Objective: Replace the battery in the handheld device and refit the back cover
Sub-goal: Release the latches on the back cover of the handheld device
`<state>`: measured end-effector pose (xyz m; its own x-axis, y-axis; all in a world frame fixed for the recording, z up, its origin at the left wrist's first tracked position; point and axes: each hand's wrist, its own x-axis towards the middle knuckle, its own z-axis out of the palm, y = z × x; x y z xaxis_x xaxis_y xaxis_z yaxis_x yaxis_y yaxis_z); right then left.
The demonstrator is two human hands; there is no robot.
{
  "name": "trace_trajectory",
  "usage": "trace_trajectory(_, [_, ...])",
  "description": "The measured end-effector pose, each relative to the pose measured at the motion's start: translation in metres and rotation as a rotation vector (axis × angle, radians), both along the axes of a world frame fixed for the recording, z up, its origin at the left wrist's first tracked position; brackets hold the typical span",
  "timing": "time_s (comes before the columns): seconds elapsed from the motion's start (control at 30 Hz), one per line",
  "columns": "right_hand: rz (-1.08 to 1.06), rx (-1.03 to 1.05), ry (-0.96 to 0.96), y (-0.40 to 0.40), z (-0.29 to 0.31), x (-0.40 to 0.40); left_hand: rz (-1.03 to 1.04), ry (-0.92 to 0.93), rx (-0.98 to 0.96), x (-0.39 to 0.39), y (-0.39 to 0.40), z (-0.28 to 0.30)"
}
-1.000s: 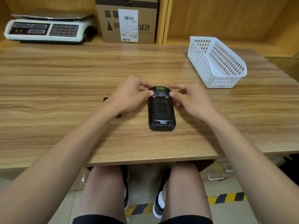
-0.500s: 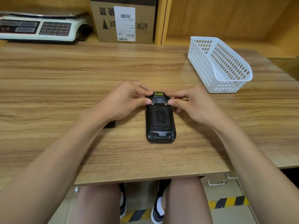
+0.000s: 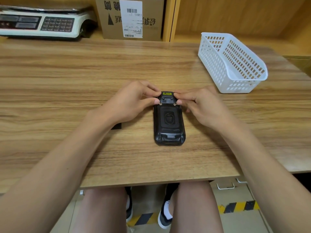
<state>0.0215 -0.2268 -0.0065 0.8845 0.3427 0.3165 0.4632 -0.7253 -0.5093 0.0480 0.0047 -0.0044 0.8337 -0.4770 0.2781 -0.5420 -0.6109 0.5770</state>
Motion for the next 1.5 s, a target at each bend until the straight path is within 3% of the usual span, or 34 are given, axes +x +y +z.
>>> trace_trajectory(0.5, [0.015,-0.087,-0.203,0.002,-0.001,-0.001,-0.013,-0.006,0.013,0.0,0.0,-0.001])
trace_trajectory(0.9, [-0.058,0.009,-0.093,0.001,-0.002,0.004,-0.072,0.021,0.008,0.007,0.002,-0.008])
trace_trajectory(1.5, [-0.045,0.082,-0.015,0.002,-0.002,-0.001,-0.16,-0.215,0.021,0.01,0.004,-0.01])
